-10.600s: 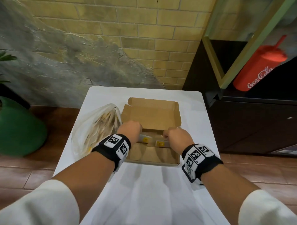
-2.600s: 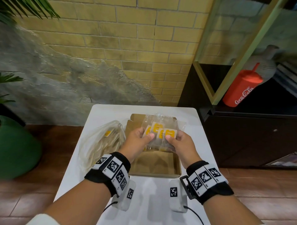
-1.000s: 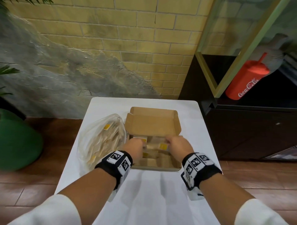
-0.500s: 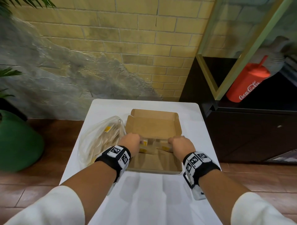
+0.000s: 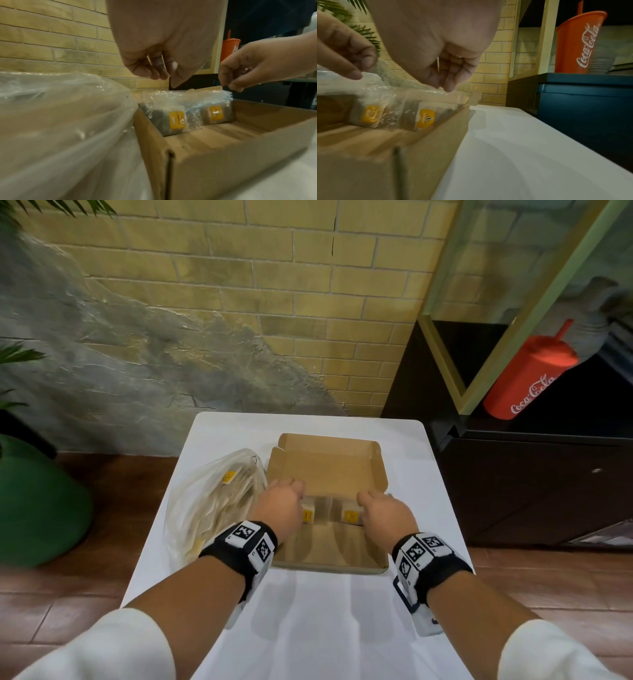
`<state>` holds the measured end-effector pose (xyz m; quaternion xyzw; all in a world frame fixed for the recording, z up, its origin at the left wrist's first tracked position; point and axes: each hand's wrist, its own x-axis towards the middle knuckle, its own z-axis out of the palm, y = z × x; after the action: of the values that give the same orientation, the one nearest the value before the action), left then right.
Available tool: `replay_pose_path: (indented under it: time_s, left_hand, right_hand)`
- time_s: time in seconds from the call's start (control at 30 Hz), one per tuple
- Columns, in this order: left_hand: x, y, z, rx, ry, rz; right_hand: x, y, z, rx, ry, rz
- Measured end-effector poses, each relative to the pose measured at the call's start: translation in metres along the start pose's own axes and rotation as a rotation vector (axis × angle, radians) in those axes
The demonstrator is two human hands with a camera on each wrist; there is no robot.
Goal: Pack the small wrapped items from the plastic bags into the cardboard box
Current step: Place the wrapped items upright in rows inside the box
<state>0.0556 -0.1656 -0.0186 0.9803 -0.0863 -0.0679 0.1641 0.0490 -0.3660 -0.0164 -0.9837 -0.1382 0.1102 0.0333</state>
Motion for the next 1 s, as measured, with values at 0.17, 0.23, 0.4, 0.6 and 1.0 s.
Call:
replay_pose_path:
  time_s: [0.17, 0.23, 0.4, 0.6, 1.0]
  left_hand:
    - [-0.008, 0.005, 0.018, 0.204, -0.438, 0.026]
    - [-0.008, 0.005, 0.022, 0.268, -0.480, -0.030]
    - [-0.005, 0.009, 0.022, 0.197, -0.480, -0.131]
    - [-0.006, 0.011, 0.018, 0.170, -0.458, -0.118]
    - [-0.009, -0.011, -0.029, -0.124, 0.044, -0.357]
  right_hand:
    - [-0.006, -0.013, 0.021, -0.057, -0.347, -0.079]
    - [-0.005, -0.015, 0.026, -0.061, -0.372, -0.027]
    - [-0.001, -0.013, 0.030, -0.006, -0.357, 0.076]
    - [-0.002, -0.010, 0.029, 0.014, -0.358, 0.098]
    - [-0.002, -0.017, 0.011, 0.335, -0.250, 0.085]
